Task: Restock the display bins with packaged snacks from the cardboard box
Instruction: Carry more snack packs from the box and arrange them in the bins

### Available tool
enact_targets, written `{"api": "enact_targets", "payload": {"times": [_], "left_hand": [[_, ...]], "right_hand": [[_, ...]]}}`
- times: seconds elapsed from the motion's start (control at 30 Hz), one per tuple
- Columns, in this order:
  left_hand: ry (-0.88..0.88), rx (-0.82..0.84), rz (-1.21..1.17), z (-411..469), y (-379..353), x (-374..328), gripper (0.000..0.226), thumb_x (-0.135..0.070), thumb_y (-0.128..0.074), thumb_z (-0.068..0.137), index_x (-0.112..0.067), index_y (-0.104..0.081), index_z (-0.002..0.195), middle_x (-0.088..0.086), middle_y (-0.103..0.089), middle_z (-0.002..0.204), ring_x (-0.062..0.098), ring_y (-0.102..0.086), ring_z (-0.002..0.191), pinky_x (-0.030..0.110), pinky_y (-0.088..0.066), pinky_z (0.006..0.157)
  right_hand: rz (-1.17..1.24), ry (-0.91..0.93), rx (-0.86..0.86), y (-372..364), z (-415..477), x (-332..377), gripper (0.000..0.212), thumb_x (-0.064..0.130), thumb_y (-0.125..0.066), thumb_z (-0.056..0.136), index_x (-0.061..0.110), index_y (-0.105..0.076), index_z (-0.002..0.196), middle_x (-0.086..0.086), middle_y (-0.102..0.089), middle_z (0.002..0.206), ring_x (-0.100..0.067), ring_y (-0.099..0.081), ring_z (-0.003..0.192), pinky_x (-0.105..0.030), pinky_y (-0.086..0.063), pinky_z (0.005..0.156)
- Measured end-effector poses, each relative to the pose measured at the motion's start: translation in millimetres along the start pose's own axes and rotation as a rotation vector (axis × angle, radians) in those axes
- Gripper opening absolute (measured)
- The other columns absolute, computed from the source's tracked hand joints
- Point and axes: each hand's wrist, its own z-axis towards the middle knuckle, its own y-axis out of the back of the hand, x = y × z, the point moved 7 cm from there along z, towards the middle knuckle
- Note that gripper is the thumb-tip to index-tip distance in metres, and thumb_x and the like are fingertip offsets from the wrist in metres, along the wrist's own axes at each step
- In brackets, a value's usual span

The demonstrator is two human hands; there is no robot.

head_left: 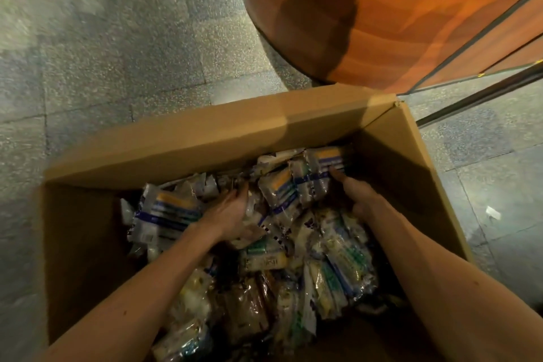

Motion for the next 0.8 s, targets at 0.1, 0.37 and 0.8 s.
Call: {"api": "enact_targets", "payload": {"times": [0.1, 0.37, 0.8], "left_hand": [[0.012, -0.082, 0.006, -10.2, 1.4, 0.0, 0.108, -0.047, -0.079, 0.080, -0.014, -0.012, 0.157, 0.011, -0.035, 0.156, 0.030, -0.036, 0.141, 0.041, -0.040, 0.109], [-0.068, -0.127, 0.065, -28.1, 3.5, -14.9, 0.031, -0.057, -0.068, 0.083, -0.036, -0.062, 0.106, 0.002, -0.055, 0.117, 0.022, -0.049, 0.112, 0.034, -0.042, 0.086], [-0.047, -0.148, -0.533, -47.6, 23.1, 7.2, 0.017, -0.038, -0.081, 0.080, -0.031, -0.069, 0.087, -0.010, -0.073, 0.077, 0.006, -0.068, 0.067, 0.038, -0.059, 0.071]], "right_hand": [[0.032, -0.059, 0.049, -6.0, 9.6, -6.7, 0.046, 0.025, -0.082, 0.078, 0.006, -0.068, 0.118, -0.016, -0.075, 0.104, -0.032, -0.074, 0.090, -0.050, -0.061, 0.080], [0.047, -0.080, 0.046, -24.5, -2.0, 2.8, 0.033, 0.020, -0.082, 0.079, 0.005, -0.068, 0.105, -0.016, -0.074, 0.102, -0.033, -0.071, 0.090, -0.048, -0.058, 0.075], [0.479, -0.102, 0.121, -16.1, -7.9, -2.6, 0.026, 0.022, -0.063, 0.097, 0.007, -0.064, 0.118, -0.018, -0.073, 0.107, -0.033, -0.068, 0.098, -0.053, -0.057, 0.079]]}}
